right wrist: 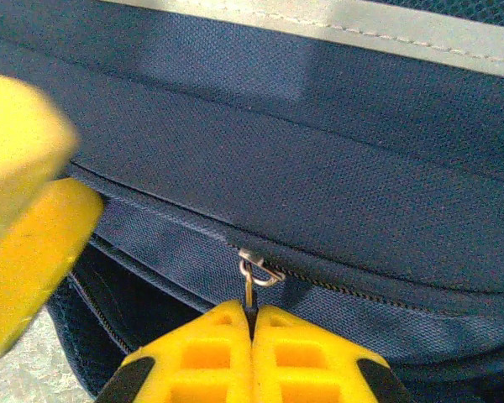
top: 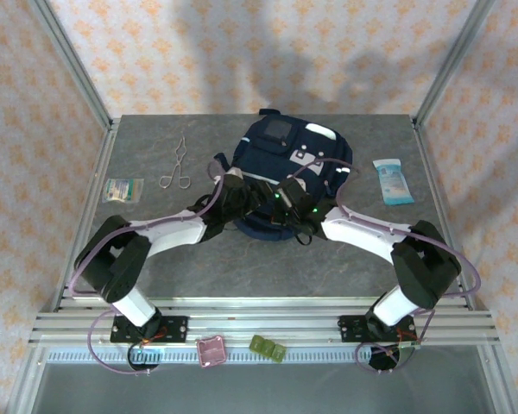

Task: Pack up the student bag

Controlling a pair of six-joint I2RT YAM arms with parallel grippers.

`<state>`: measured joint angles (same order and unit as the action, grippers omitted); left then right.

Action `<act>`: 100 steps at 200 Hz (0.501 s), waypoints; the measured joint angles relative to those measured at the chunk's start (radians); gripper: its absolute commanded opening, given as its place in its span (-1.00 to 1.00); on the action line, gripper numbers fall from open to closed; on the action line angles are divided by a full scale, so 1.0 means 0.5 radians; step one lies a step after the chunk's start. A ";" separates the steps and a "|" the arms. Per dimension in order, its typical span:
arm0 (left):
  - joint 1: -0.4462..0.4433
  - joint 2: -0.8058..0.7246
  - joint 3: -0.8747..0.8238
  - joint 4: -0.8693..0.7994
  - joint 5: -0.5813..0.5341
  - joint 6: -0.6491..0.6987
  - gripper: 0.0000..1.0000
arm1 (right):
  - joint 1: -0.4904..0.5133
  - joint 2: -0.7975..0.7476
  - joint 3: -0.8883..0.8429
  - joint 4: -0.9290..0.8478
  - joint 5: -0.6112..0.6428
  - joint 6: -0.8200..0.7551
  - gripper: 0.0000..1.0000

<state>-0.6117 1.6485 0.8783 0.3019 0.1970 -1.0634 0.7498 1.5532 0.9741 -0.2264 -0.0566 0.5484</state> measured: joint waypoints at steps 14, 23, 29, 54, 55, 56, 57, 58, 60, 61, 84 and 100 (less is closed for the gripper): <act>-0.012 0.088 0.070 -0.024 -0.025 -0.012 0.22 | 0.000 0.001 -0.001 0.004 -0.008 -0.001 -1.00; -0.018 0.118 0.097 -0.045 -0.048 -0.027 0.08 | 0.000 0.001 -0.001 0.007 -0.009 -0.004 -1.00; -0.020 0.133 0.108 -0.060 -0.063 -0.034 -0.14 | 0.000 0.001 -0.002 0.009 -0.009 -0.006 -1.00; -0.011 0.201 0.144 -0.117 -0.105 -0.058 -1.00 | 0.000 0.001 -0.039 0.034 -0.008 -0.015 -1.00; -0.010 0.204 0.146 -0.117 -0.105 -0.060 -1.00 | 0.000 0.001 -0.042 0.035 -0.008 -0.017 -1.00; -0.008 0.207 0.147 -0.116 -0.105 -0.064 -1.00 | 0.000 0.001 -0.043 0.035 -0.007 -0.018 -1.00; -0.006 0.211 0.151 -0.117 -0.105 -0.070 -1.00 | 0.000 0.001 -0.045 0.035 -0.007 -0.018 -1.00; -0.006 0.213 0.153 -0.118 -0.104 -0.071 -1.00 | 0.000 0.001 -0.047 0.036 -0.008 -0.020 -1.00; -0.005 0.219 0.156 -0.120 -0.103 -0.069 -1.00 | 0.000 0.001 -0.052 0.035 -0.006 -0.021 -1.00; -0.005 0.220 0.158 -0.119 -0.102 -0.070 -1.00 | 0.000 0.001 -0.054 0.035 -0.005 -0.021 -1.00; 0.003 0.236 0.169 -0.119 -0.096 -0.087 -1.00 | -0.002 0.001 -0.069 0.043 0.031 -0.023 -1.00; 0.008 0.236 0.169 -0.119 -0.095 -0.087 -1.00 | -0.005 0.001 -0.072 0.035 0.062 -0.022 -1.00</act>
<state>-0.6079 1.7664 0.9630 0.2424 0.1493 -1.1069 0.7471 1.5536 0.9382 -0.2089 -0.0257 0.5373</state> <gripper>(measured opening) 0.046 0.041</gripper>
